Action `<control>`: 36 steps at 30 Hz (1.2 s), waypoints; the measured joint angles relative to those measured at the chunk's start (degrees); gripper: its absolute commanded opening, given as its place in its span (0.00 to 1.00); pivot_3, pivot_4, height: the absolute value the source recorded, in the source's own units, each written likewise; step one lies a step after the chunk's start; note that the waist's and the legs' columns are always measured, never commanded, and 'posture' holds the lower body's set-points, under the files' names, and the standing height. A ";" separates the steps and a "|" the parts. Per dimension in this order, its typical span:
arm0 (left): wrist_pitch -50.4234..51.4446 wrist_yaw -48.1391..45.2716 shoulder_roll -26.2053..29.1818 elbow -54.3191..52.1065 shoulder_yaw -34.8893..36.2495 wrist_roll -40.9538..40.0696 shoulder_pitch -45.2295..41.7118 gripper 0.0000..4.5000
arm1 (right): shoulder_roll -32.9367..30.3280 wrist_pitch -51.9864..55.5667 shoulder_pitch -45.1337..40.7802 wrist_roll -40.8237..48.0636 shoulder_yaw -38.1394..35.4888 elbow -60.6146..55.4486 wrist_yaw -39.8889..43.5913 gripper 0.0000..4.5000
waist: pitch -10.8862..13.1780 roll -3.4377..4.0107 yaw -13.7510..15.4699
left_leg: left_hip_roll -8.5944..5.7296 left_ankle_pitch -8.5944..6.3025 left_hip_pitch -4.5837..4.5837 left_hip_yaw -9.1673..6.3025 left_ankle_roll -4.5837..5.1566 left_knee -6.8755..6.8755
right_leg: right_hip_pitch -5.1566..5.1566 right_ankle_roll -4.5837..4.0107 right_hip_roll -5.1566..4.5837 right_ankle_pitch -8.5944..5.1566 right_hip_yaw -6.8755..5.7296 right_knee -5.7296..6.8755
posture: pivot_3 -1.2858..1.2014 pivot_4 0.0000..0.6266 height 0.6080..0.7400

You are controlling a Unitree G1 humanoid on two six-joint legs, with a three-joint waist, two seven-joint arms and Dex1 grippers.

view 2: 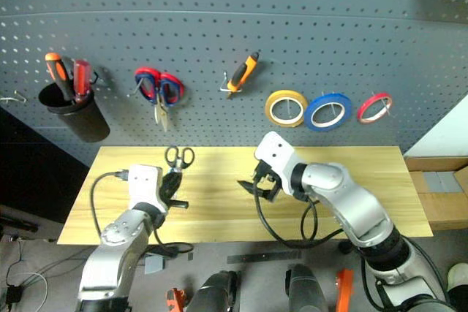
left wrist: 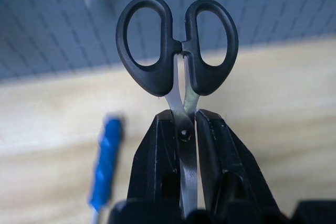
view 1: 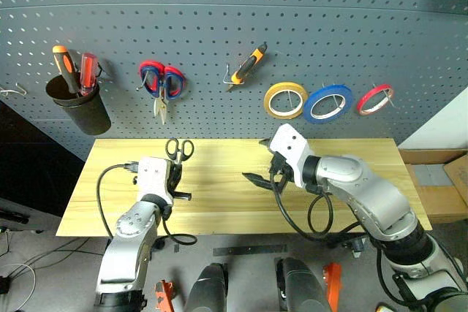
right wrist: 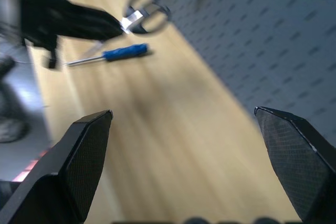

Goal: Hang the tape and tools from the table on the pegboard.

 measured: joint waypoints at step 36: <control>-9.24 -4.16 6.74 0.10 9.12 -4.31 -9.87 0.05 | 3.72 -3.12 -1.10 6.41 -7.37 -2.53 4.89 1.00 | -0.06 -0.02 0.03 | 0.00 0.01 0.00 0.01 -0.02 0.09 | 0.02 0.00 0.02 0.02 -0.04 0.12 | 0.51 0.29 1.00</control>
